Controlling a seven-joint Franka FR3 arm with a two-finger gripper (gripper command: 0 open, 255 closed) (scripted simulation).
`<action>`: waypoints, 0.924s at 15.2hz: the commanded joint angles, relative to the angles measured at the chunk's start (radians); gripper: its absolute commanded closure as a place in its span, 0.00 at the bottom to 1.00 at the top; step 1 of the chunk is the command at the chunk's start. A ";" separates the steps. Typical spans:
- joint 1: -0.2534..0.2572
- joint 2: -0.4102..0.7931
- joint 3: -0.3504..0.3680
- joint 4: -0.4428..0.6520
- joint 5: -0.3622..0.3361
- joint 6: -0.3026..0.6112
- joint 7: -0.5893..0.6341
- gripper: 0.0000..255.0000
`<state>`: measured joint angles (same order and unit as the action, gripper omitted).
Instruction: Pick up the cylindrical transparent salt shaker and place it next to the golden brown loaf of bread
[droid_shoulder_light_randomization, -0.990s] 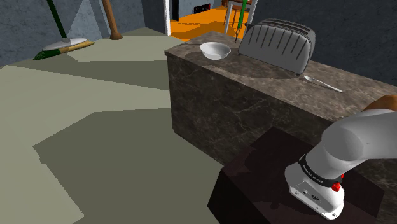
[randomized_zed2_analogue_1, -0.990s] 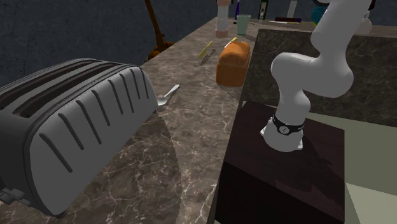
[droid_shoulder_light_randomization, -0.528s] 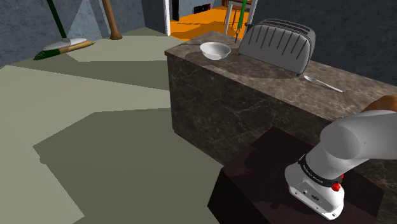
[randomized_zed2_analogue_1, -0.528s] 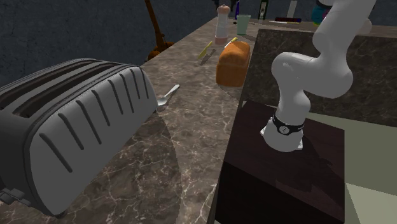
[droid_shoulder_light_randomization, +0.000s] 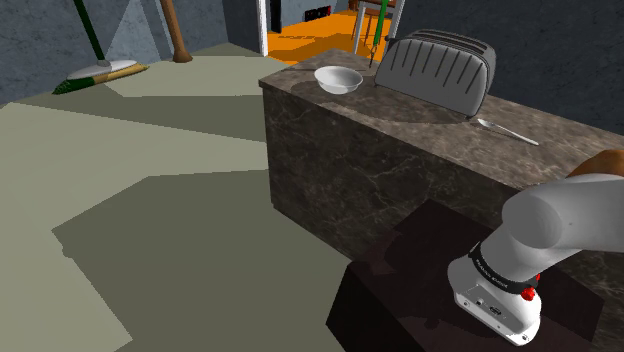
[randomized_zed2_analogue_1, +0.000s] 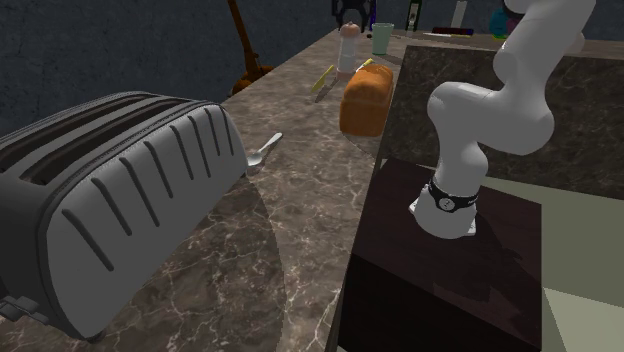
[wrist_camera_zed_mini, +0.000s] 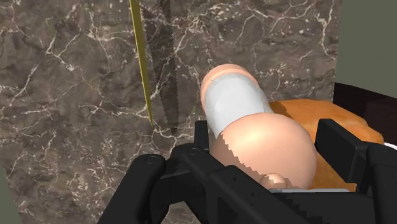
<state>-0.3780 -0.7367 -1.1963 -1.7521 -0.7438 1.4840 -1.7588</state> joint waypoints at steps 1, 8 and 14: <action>-0.007 -0.010 -0.004 -0.028 -0.009 0.021 0.008 1.00; -0.027 -0.041 -0.029 -0.121 -0.041 0.092 0.033 1.00; -0.031 -0.051 -0.042 -0.153 -0.054 0.119 0.042 1.00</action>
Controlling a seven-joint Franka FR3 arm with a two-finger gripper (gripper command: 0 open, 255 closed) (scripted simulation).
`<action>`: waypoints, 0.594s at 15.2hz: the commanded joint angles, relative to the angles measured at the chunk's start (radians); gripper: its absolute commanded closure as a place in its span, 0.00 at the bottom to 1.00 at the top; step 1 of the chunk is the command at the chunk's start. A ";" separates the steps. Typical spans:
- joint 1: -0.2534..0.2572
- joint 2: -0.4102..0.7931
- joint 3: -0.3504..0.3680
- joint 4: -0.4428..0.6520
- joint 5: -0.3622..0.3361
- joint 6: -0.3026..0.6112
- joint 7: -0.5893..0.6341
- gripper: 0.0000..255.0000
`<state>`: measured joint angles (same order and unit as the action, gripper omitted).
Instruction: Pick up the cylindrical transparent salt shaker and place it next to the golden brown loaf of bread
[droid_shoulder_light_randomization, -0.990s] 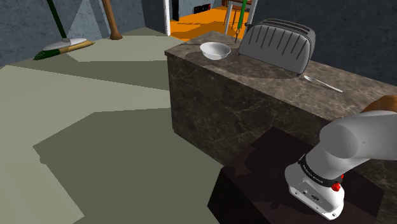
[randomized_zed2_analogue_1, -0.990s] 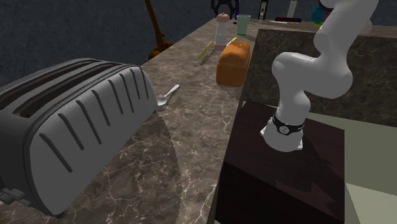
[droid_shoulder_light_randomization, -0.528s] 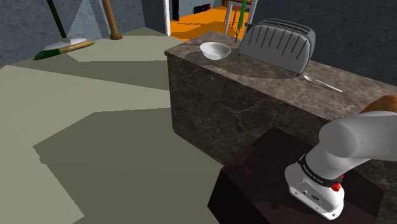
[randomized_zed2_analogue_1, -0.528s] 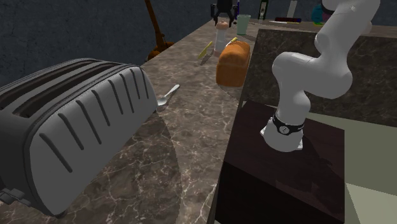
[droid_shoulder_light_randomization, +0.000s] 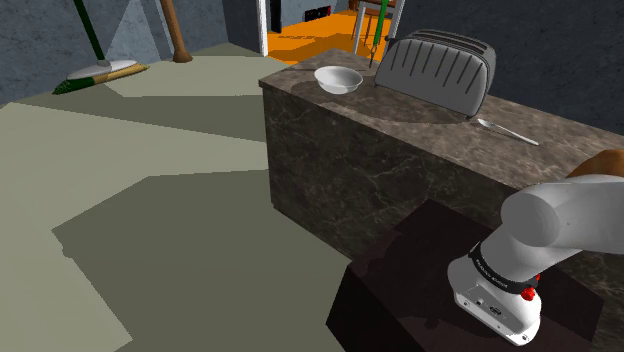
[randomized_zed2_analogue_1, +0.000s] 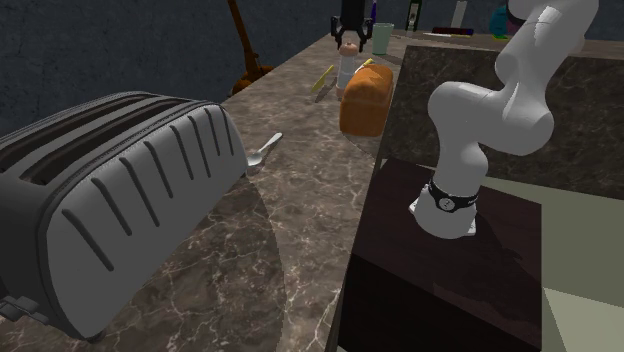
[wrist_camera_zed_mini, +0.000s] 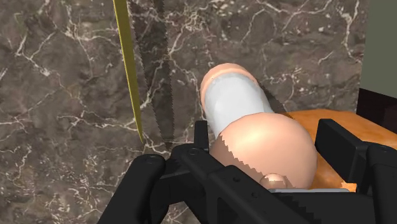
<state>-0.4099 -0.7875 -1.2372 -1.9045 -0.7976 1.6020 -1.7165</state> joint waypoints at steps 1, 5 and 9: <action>0.000 0.000 -0.001 0.000 -0.001 0.001 0.000 1.00; 0.001 0.000 -0.001 0.000 -0.001 0.001 0.000 0.00; 0.000 0.000 -0.001 0.000 -0.001 0.001 0.000 0.00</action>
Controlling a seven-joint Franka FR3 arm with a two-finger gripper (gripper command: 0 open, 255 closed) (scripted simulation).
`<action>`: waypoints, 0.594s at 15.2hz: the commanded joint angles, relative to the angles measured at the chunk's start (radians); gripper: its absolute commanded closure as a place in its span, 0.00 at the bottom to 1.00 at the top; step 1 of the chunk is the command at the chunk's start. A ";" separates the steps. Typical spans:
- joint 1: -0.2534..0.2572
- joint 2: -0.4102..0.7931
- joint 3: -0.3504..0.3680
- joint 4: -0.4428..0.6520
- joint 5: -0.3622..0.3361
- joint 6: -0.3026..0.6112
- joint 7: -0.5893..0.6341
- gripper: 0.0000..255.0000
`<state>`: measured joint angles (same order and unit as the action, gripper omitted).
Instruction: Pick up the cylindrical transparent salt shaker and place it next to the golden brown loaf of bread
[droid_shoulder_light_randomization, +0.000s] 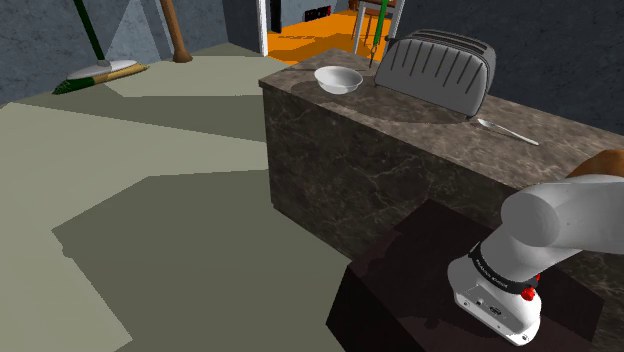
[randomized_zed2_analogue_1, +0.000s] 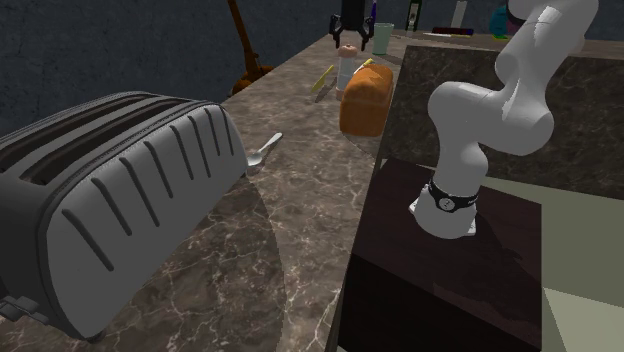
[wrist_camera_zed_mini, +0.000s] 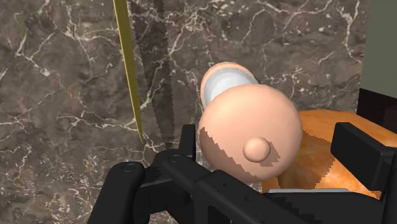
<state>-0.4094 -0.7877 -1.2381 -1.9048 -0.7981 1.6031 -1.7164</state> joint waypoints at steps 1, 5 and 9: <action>0.000 0.000 0.000 0.000 0.000 0.000 0.000 0.00; 0.017 0.039 0.046 0.113 0.046 -0.096 -0.028 0.00; 0.017 0.039 0.046 0.113 0.046 -0.096 -0.028 0.00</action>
<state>-0.3926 -0.7494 -1.1929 -1.7937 -0.7523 1.5089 -1.7441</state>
